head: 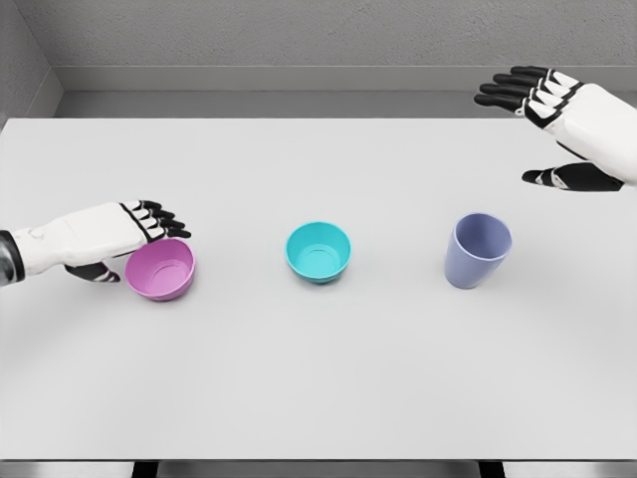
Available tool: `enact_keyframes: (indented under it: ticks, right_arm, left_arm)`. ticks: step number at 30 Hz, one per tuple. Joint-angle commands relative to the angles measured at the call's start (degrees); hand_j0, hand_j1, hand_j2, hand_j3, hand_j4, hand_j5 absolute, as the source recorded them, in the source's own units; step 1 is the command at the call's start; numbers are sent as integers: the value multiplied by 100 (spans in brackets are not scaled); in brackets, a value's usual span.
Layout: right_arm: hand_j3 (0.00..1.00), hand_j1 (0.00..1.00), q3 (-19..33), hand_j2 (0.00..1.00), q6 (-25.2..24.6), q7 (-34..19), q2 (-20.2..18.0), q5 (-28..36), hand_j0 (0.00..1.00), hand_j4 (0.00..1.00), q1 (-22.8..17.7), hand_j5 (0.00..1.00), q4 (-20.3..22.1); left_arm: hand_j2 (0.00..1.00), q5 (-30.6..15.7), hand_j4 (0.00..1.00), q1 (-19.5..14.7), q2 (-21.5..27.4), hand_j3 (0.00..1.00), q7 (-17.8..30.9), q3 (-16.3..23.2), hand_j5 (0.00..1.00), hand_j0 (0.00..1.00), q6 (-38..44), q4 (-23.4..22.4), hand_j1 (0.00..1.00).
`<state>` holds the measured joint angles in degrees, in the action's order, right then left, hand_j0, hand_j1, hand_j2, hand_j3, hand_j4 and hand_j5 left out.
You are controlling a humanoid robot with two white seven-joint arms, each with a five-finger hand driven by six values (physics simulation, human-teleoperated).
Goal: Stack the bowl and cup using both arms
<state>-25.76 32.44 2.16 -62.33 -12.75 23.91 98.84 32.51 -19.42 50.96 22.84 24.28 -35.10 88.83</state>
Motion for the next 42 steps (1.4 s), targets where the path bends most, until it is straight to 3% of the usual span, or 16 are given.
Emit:
enact_keyframes:
  ticks: [1, 23, 28, 33, 38, 41, 42]
  right_arm:
    - [100, 100, 45, 100, 0, 4, -7, 36, 100, 100, 0, 100, -5]
    - [100, 100, 62, 100, 0, 4, -7, 36, 100, 100, 0, 100, 3]
    - [100, 100, 62, 100, 0, 4, -7, 36, 100, 100, 0, 100, -6]
    - [100, 100, 62, 100, 0, 4, -7, 36, 100, 100, 0, 100, -6]
    - [100, 100, 62, 100, 8, 4, -7, 36, 100, 100, 0, 100, -23]
    - [100, 100, 62, 100, 8, 4, -16, 36, 100, 100, 0, 100, -14]
    - [100, 100, 62, 100, 0, 4, -16, 36, 100, 100, 0, 100, -32]
  left_arm:
    - [100, -8, 100, 9, -25, 100, 1, 59, 100, 100, 10, 12, 100]
    - [100, 36, 100, 35, -33, 100, 19, 270, 100, 100, 10, 249, 100]
    - [73, 45, 73, 26, -33, 73, 247, 332, 73, 73, 10, 302, 73]
    - [66, 45, 66, 26, -33, 66, 344, 332, 66, 66, 10, 302, 66]
    - [43, 45, 43, 9, -95, 43, 353, 323, 43, 43, 10, 293, 43]
    - [36, 45, 36, 9, -192, 36, 432, 279, 36, 36, 10, 320, 36]
    - [29, 54, 29, 9, -262, 29, 441, 253, 29, 29, 10, 319, 29]
